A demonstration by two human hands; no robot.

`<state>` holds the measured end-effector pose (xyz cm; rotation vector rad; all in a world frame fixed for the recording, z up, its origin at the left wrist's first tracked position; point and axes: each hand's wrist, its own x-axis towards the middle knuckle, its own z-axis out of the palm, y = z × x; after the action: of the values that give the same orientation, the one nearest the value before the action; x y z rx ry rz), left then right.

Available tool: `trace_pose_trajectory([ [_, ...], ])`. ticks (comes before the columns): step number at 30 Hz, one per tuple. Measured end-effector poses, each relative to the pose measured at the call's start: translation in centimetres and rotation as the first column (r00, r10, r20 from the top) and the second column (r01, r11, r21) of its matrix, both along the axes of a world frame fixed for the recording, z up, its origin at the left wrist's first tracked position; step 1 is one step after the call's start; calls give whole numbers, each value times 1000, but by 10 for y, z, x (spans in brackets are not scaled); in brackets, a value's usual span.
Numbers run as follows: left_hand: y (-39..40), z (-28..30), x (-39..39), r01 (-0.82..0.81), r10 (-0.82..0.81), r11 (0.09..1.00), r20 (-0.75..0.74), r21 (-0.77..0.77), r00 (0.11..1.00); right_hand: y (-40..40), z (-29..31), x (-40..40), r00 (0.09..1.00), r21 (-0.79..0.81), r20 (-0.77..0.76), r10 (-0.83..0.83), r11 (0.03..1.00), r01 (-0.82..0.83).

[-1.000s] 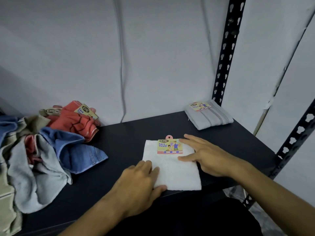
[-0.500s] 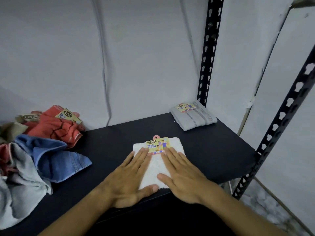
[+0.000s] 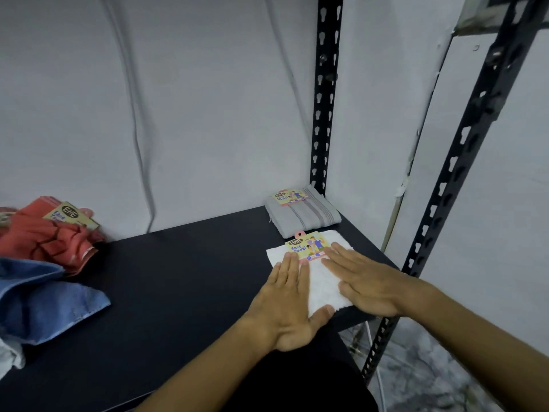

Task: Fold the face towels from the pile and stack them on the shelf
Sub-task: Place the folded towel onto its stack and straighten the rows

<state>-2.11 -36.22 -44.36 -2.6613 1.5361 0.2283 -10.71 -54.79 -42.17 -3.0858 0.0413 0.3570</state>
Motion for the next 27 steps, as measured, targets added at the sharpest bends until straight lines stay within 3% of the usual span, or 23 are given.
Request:
trace_pose_trajectory([
  [6, -30, 0, -2, 7, -7, 1000, 12, 4, 1000, -12, -20, -3, 983, 168, 91, -162, 975, 145],
  [27, -46, -4, 4, -10, 10, 1000, 1, -21, 1000, -17, -18, 6, 954, 205, 125, -273, 948, 244],
])
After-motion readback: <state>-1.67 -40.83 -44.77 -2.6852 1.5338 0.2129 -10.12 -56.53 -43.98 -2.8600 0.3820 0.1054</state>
